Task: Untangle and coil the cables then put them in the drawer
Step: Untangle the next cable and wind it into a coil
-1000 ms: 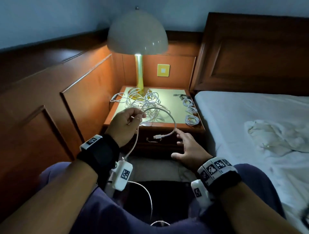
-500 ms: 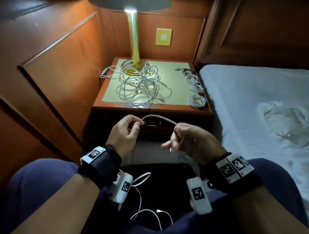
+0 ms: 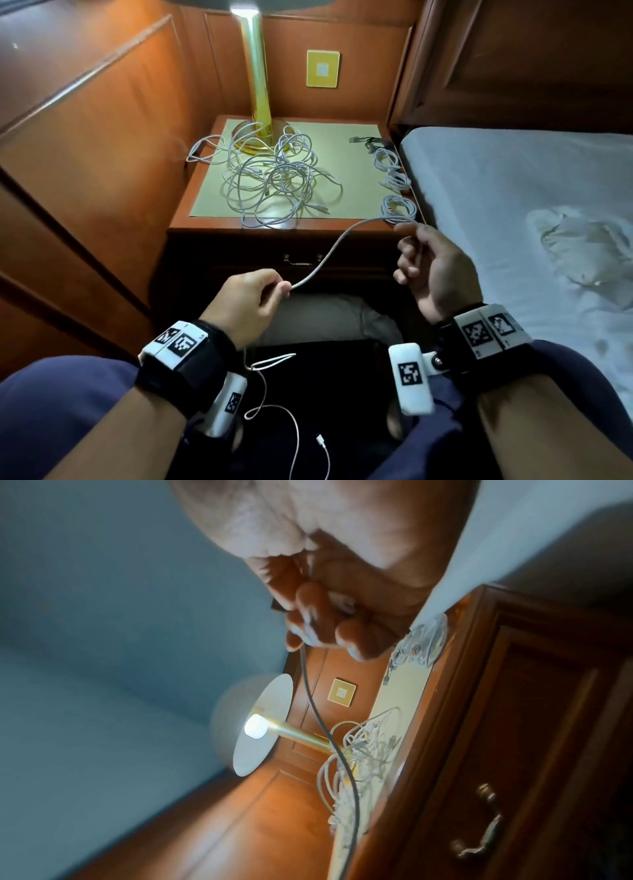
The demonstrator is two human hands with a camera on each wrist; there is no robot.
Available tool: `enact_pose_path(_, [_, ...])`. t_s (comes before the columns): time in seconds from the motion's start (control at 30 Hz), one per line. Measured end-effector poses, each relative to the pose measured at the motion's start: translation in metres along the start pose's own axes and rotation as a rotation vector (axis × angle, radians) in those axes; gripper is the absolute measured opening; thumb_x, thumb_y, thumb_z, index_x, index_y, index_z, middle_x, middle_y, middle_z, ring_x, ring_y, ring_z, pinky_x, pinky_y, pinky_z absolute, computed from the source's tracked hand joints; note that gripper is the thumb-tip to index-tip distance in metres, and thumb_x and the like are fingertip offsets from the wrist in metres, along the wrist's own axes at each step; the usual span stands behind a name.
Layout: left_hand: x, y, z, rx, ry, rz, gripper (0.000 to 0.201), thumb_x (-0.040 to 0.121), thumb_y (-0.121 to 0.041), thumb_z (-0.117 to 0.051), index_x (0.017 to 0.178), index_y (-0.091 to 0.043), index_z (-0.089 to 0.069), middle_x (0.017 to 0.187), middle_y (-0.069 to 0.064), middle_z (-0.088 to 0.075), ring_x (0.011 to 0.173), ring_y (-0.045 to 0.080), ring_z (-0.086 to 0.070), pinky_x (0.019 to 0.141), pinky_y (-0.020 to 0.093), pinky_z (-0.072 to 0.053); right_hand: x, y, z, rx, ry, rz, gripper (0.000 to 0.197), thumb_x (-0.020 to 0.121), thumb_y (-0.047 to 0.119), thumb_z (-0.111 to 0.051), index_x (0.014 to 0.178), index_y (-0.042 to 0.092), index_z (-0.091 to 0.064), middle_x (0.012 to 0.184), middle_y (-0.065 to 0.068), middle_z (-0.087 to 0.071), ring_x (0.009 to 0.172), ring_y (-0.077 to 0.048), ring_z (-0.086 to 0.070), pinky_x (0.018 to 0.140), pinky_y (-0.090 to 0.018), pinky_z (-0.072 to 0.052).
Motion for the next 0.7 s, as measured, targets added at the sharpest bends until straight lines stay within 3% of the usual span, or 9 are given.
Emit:
enact_pose_path(0.1, [-0.009, -0.019, -0.012, -0.12, 0.082, -0.183, 0.013, 0.091, -0.016, -0.06, 0.086, -0.021, -0.071, 0.082, -0.011, -0.064, 0.075, 0.006, -0.062, 0.067, 0.021, -0.048, -0.006, -0.013, -0.014, -0.506, 0.114, 0.157, 0.031, 0.102, 0.013, -0.042, 0.085, 0.013, -0.068, 0.077, -0.014, -0.065, 0.043, -0.015, -0.045, 0.043, -0.023, -0.035])
enact_pose_path(0.2, [-0.013, -0.033, -0.013, -0.226, 0.061, -0.293, 0.016, 0.089, -0.011, -0.058, 0.093, -0.014, -0.072, 0.091, -0.006, -0.064, 0.08, 0.012, -0.066, 0.072, 0.023, -0.052, -0.016, -0.036, -0.028, -0.816, 0.365, 0.116, 0.028, 0.101, 0.019, -0.046, 0.079, 0.018, -0.064, 0.087, -0.017, -0.071, 0.044, -0.017, -0.053, 0.048, -0.022, -0.041])
enact_pose_path(0.27, [-0.012, -0.032, -0.009, -0.289, -0.027, -0.281, 0.017, 0.089, -0.006, -0.059, 0.102, -0.013, -0.068, 0.093, -0.004, -0.065, 0.086, 0.009, -0.066, 0.078, 0.019, -0.052, -0.024, -0.046, -0.036, -0.77, 0.481, -0.016, 0.03, 0.103, 0.014, -0.042, 0.077, 0.016, -0.057, 0.098, -0.009, -0.074, 0.042, -0.019, -0.052, 0.043, -0.02, -0.039])
enact_pose_path(0.37, [-0.009, -0.022, -0.006, -0.33, -0.128, -0.131, 0.029, 0.09, -0.003, -0.067, 0.114, -0.019, -0.06, 0.086, -0.003, -0.061, 0.069, 0.011, -0.06, 0.069, 0.019, -0.049, -0.031, -0.048, -0.047, -0.621, 0.562, -0.133, 0.026, 0.103, 0.007, -0.034, 0.081, 0.009, -0.049, 0.098, -0.014, -0.075, 0.037, -0.018, -0.042, 0.038, -0.019, -0.032])
enact_pose_path(0.47, [-0.006, -0.019, -0.008, -0.309, -0.094, -0.116, 0.042, 0.092, -0.012, -0.065, 0.132, -0.019, -0.058, 0.1, -0.004, -0.062, 0.069, 0.014, -0.058, 0.07, 0.021, -0.052, -0.035, -0.047, -0.051, -0.514, 0.628, -0.175, 0.021, 0.096, 0.009, -0.037, 0.077, 0.009, -0.048, 0.094, -0.021, -0.074, 0.037, -0.018, -0.034, 0.037, -0.02, -0.024])
enact_pose_path(0.53, [-0.005, -0.021, -0.009, -0.274, -0.051, -0.191, 0.03, 0.094, -0.018, -0.059, 0.123, -0.015, -0.067, 0.107, -0.005, -0.066, 0.084, 0.008, -0.064, 0.077, 0.017, -0.051, -0.037, -0.046, -0.053, -0.425, 0.656, -0.199, 0.016, 0.085, 0.015, -0.04, 0.074, 0.009, -0.05, 0.09, -0.021, -0.073, 0.038, -0.017, -0.033, 0.038, -0.019, -0.023])
enact_pose_path(0.57, [-0.005, -0.022, -0.01, -0.259, -0.028, -0.192, 0.021, 0.095, -0.018, -0.058, 0.111, -0.015, -0.072, 0.1, -0.006, -0.069, 0.086, 0.005, -0.065, 0.078, 0.015, -0.049, -0.037, -0.046, -0.053, -0.389, 0.659, -0.217, 0.016, 0.081, 0.016, -0.041, 0.074, 0.008, -0.053, 0.088, -0.021, -0.072, 0.039, -0.017, -0.034, 0.038, -0.019, -0.025])
enact_pose_path(0.63, [-0.006, -0.02, -0.009, -0.224, -0.006, -0.125, 0.012, 0.097, -0.017, -0.06, 0.093, -0.018, -0.072, 0.08, -0.01, -0.069, 0.075, 0.001, -0.063, 0.069, 0.011, -0.045, -0.037, -0.045, -0.052, -0.359, 0.665, -0.267, 0.022, 0.075, 0.015, -0.042, 0.079, 0.001, -0.06, 0.086, -0.017, -0.072, 0.043, -0.017, -0.041, 0.04, -0.019, -0.033])
enact_pose_path(0.7, [-0.005, -0.017, -0.009, -0.211, 0.004, -0.058, 0.013, 0.097, -0.021, -0.062, 0.086, -0.02, -0.068, 0.07, -0.008, -0.065, 0.065, 0.003, -0.059, 0.061, 0.013, -0.043, -0.037, -0.046, -0.05, -0.371, 0.693, -0.342, 0.03, 0.076, 0.013, -0.046, 0.09, -0.005, -0.066, 0.084, -0.014, -0.072, 0.053, -0.018, -0.057, 0.05, -0.023, -0.048])
Point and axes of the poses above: each hand's wrist, its own x-axis towards the middle knuckle, its own z-axis out of the back of the hand, y = z × x, the point moved 4 cm from there along x, towards the middle knuckle
